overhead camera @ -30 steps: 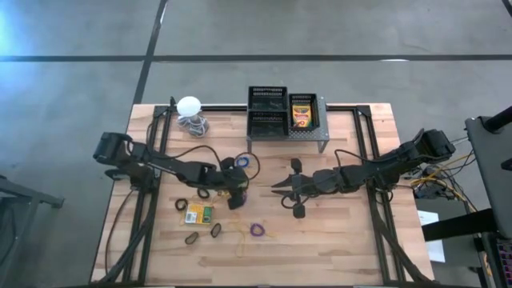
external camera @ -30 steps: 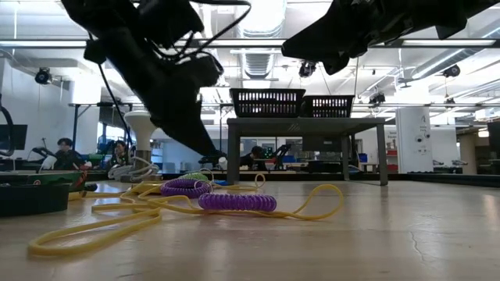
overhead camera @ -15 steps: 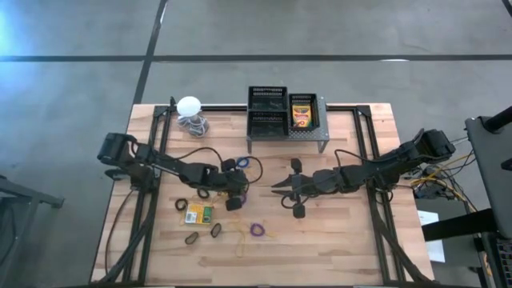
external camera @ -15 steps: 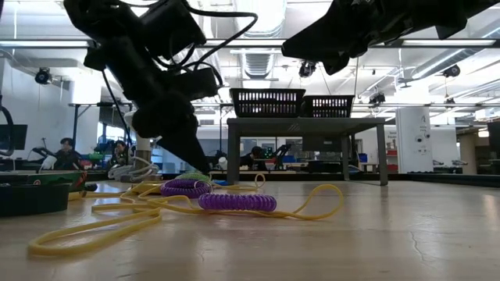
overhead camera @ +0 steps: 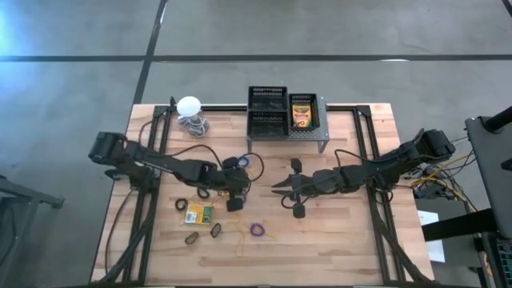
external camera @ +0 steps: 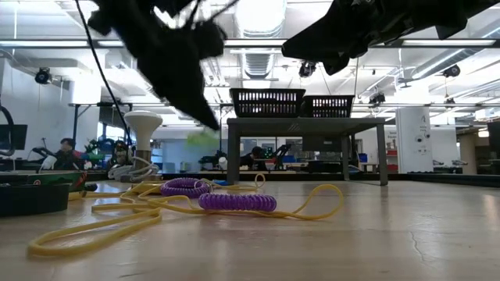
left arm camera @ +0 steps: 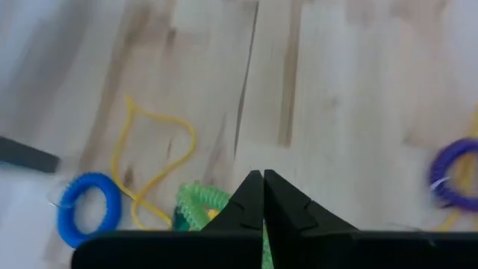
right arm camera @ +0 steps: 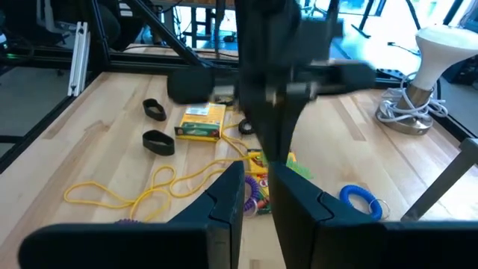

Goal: Pick & Place Office Desk Supplies
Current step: Put the green spring keychain into the top left black bin

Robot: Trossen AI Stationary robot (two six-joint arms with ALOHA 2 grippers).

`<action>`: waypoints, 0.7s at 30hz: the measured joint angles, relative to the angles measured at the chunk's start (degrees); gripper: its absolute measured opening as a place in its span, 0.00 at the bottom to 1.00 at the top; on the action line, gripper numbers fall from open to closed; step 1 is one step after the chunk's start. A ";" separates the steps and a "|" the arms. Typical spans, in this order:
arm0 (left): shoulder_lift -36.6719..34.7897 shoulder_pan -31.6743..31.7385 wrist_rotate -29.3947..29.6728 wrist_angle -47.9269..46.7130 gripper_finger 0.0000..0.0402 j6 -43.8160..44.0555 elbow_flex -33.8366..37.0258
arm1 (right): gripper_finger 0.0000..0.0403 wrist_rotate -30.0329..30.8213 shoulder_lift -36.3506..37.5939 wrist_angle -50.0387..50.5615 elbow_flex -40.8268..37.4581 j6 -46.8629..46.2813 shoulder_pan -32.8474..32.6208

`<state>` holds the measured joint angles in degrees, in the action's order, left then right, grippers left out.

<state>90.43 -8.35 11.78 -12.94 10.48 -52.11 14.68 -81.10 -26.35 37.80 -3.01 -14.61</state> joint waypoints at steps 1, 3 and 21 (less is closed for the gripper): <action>-0.96 -0.17 0.01 -0.72 0.00 0.00 -0.79 | 0.14 0.00 0.05 0.03 0.00 -0.01 0.00; -3.15 -0.44 -0.01 -0.82 0.00 0.26 -2.34 | 0.14 0.01 1.31 1.25 -0.03 0.01 -0.11; 8.36 24.41 -7.39 -15.95 0.00 -19.35 -44.67 | 0.11 8.82 29.88 30.06 -0.68 -4.36 -7.61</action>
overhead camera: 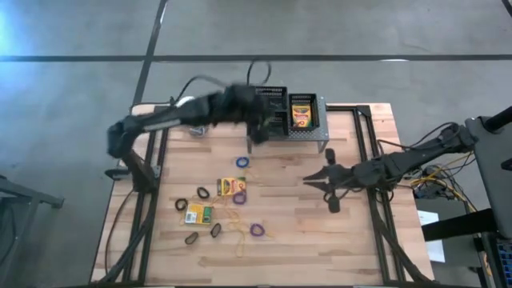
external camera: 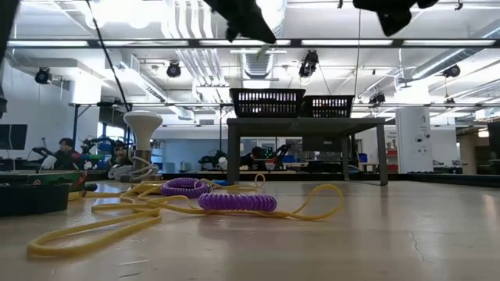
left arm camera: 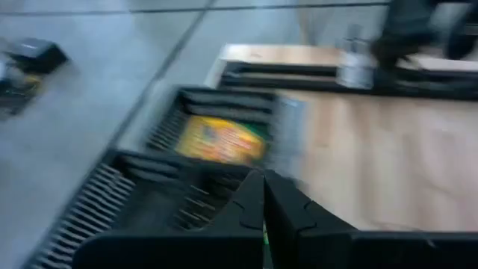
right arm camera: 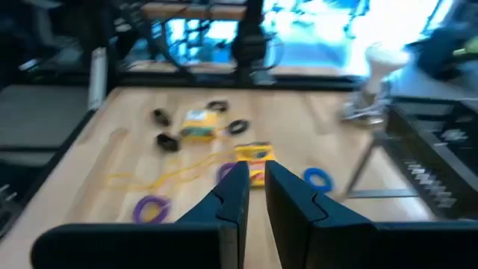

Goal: Pick & Place Office Desk Supplies
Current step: Put the green spring keychain into the top left black bin

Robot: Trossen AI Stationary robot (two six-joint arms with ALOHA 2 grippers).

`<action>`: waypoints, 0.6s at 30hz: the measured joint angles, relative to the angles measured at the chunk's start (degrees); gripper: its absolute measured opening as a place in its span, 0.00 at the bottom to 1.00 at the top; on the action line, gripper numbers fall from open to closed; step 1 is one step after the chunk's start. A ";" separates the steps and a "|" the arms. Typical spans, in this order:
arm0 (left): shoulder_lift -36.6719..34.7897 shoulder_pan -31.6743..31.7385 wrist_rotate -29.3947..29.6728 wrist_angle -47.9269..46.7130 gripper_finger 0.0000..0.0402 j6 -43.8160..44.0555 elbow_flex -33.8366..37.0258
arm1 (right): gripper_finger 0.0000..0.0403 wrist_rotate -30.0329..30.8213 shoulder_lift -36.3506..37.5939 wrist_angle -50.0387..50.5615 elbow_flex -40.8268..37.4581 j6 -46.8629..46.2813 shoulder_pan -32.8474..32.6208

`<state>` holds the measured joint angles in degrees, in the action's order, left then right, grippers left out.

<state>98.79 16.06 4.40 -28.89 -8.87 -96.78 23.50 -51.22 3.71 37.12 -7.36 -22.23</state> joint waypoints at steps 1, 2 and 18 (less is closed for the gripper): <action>1.82 1.71 -0.39 -0.58 0.00 -1.30 -2.52 | 0.11 2.15 0.84 -0.02 -0.35 0.01 -0.33; 3.92 3.30 -0.65 -1.70 0.00 -2.44 -5.12 | 0.11 4.04 1.37 0.04 -0.75 0.01 -0.65; 16.03 14.75 -4.88 -7.07 0.01 -1.62 -13.52 | 0.11 8.20 -1.93 -0.30 -3.76 -5.72 -0.78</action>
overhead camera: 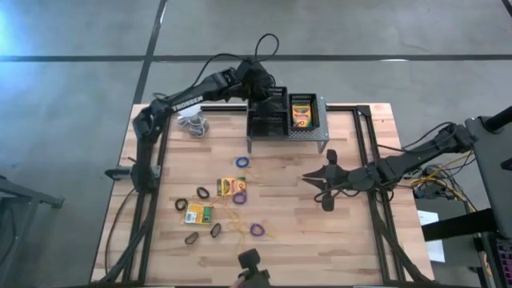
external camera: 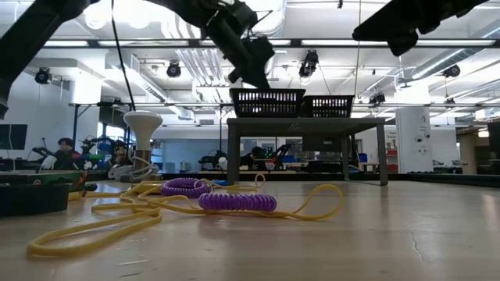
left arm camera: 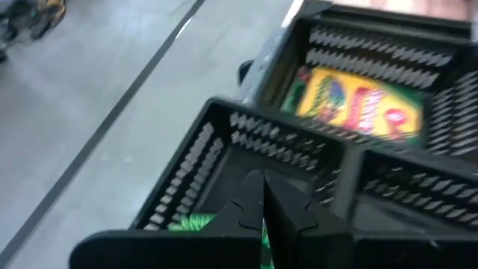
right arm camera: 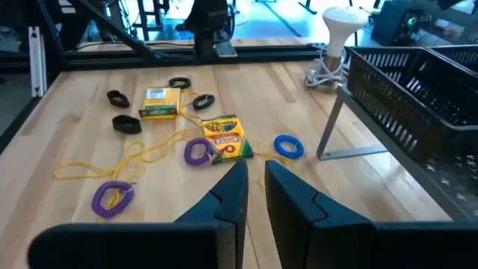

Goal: Pick & Place Office Desk Supplies
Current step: Put the green spring keychain into the top left black bin, then put the yellow rubber band into the bottom left black bin

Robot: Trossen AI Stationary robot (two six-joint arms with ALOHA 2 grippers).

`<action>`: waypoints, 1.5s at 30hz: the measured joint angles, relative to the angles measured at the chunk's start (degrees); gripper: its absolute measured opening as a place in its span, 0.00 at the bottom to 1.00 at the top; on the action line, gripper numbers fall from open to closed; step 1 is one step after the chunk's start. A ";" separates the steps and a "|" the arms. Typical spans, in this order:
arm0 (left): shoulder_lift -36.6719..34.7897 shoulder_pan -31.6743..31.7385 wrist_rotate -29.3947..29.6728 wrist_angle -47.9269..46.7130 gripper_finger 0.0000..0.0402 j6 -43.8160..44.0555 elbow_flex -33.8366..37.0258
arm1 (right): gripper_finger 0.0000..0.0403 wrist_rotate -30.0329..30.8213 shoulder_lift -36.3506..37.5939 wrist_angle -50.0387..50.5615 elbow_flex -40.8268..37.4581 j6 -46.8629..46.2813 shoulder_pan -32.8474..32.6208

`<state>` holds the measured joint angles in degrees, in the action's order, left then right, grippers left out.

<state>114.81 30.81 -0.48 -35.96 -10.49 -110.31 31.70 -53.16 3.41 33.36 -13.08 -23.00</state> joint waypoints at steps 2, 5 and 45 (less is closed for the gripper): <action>0.27 0.58 0.13 -0.57 0.01 0.17 0.07 | 0.11 -0.02 -0.82 -1.28 0.00 0.24 0.00; 1.04 1.20 0.22 -0.66 0.01 0.43 0.07 | 0.11 -0.02 -1.74 -3.11 0.00 1.28 0.00; -30.87 -25.63 7.03 -1.16 0.27 7.69 31.40 | 0.11 -0.10 -2.26 -23.46 -12.38 -3.77 0.02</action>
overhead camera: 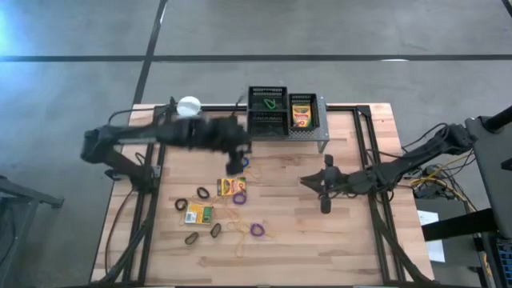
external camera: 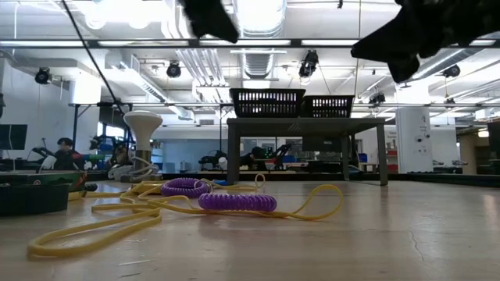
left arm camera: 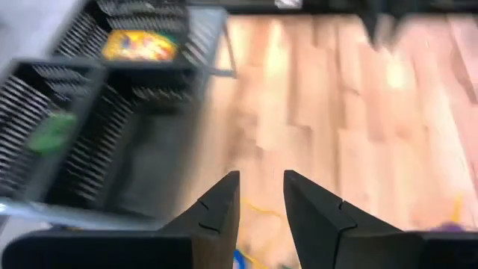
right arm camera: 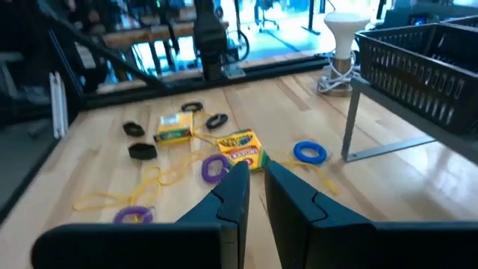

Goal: Pick & Place Office Desk Supplies
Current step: Put the yellow rubber band into the bottom left black bin

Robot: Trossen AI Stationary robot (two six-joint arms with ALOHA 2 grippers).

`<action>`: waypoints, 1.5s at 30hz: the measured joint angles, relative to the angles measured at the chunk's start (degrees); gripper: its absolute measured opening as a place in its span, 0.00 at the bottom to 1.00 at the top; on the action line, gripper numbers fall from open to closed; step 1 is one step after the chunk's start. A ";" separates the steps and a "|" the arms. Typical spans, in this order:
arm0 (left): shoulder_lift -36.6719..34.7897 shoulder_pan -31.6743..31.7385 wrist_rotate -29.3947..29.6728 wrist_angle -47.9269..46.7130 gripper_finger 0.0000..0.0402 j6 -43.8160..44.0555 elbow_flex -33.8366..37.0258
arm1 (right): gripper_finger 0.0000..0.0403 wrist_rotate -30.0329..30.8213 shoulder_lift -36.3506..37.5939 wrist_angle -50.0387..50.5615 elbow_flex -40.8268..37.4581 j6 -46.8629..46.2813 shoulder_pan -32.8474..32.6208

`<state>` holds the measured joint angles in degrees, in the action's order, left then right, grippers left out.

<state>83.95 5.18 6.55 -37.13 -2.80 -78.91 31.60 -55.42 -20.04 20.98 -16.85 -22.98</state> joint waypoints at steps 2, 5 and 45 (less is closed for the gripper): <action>-3.42 -4.76 4.33 5.84 0.27 2.97 8.49 | 0.11 -0.09 0.00 -5.76 -2.69 -0.99 0.00; -7.56 -10.94 9.47 15.07 0.26 9.71 20.63 | 0.11 -0.10 0.00 -14.01 -6.35 -2.15 0.39; -10.56 -24.94 16.59 41.45 0.26 40.60 54.11 | 0.32 -19.53 -34.66 33.80 28.51 -2.01 10.69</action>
<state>73.39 -19.76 23.14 4.32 37.80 -24.80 12.07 -90.08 13.76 49.49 -18.86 -12.29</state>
